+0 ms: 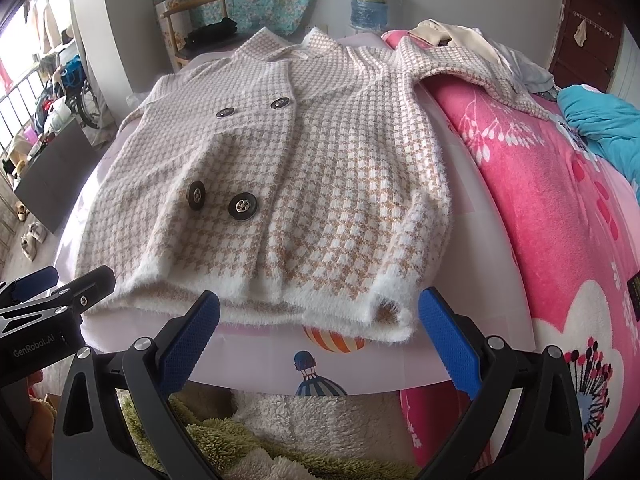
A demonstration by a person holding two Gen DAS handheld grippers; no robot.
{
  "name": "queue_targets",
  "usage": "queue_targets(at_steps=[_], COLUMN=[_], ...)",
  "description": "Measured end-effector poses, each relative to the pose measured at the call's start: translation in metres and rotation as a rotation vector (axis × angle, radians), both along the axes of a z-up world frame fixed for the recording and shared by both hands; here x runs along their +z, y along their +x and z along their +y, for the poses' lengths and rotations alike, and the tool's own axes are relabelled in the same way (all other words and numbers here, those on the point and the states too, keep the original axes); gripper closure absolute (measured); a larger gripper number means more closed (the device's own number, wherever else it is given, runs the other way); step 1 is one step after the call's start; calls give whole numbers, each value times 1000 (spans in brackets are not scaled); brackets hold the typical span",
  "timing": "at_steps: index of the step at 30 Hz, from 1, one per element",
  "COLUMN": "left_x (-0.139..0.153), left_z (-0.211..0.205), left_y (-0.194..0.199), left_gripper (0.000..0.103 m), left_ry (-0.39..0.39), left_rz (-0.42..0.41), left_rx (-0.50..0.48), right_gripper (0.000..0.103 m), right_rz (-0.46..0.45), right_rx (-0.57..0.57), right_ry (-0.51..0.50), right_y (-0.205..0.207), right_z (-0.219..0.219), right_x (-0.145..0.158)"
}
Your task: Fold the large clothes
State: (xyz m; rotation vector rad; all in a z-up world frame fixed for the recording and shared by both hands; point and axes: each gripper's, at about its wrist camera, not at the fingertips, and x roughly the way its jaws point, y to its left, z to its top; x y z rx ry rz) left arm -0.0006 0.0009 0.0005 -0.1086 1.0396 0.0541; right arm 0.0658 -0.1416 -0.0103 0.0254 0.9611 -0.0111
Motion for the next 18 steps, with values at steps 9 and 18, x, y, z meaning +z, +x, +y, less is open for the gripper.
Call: queue_targets(at_steps=[9, 18], left_x=[0, 5], left_z=[0, -2], left_y=[0, 1], left_gripper=[8, 8], left_ry=[0, -1], left_rz=[-1, -1], left_rx=[-1, 0], right_gripper=[6, 6], right_rz=[2, 8], right_rx=[0, -7], right_ry=[-1, -12], right_y=[-2, 0], right_z=[-1, 1], right_x=[1, 1])
